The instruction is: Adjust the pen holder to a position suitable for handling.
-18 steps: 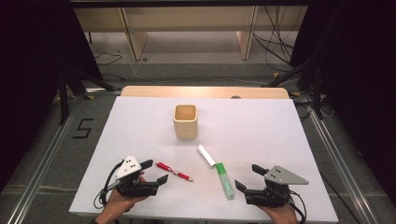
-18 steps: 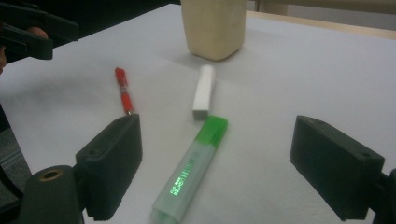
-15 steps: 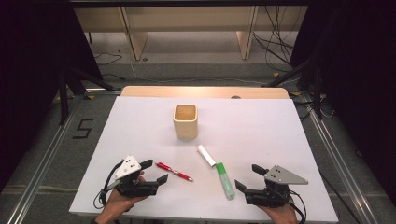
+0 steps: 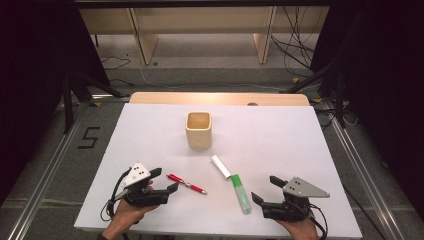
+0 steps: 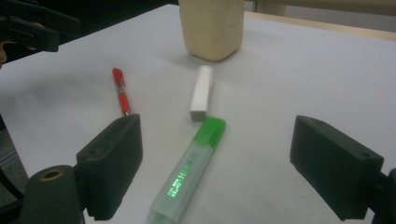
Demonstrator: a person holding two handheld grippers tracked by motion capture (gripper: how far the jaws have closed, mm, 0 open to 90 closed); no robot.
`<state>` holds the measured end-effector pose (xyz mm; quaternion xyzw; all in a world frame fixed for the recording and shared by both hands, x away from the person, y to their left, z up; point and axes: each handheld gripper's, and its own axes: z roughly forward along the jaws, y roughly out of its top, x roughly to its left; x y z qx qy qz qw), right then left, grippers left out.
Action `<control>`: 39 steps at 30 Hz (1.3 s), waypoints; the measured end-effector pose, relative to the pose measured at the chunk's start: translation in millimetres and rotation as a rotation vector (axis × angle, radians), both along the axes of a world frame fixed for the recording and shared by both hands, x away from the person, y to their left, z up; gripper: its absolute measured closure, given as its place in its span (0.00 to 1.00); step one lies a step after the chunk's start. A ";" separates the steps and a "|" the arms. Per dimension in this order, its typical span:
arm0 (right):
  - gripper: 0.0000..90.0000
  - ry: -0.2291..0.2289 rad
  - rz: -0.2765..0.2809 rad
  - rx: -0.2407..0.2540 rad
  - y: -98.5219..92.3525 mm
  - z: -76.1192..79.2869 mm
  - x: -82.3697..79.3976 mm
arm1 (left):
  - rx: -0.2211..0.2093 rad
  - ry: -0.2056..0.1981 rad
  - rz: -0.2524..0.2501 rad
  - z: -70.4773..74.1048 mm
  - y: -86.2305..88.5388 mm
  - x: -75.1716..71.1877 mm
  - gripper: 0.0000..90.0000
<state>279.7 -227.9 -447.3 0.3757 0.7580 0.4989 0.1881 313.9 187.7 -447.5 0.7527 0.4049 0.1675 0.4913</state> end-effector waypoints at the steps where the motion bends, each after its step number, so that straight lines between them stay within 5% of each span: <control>1: 0.20 0.000 0.000 0.000 0.0 0.0 0.0 | 0.000 0.000 0.000 0.0 0.0 0.0 0.22; 20: 0.20 -0.010 0.002 -0.003 0.6 0.8 -0.6 | 0.021 0.020 0.088 8.8 4.4 42.3 0.34; 26: 0.20 -0.007 0.002 -0.004 1.3 0.5 -0.7 | 0.050 0.035 0.136 10.9 4.4 60.3 0.46; 31: 0.20 -0.008 0.008 -0.007 2.2 0.6 -0.9 | 0.066 0.037 0.190 9.1 4.2 75.0 0.70; 39: 0.20 -0.011 0.010 -0.010 2.7 0.8 -1.2 | 0.106 0.040 0.238 7.0 -2.4 101.8 0.94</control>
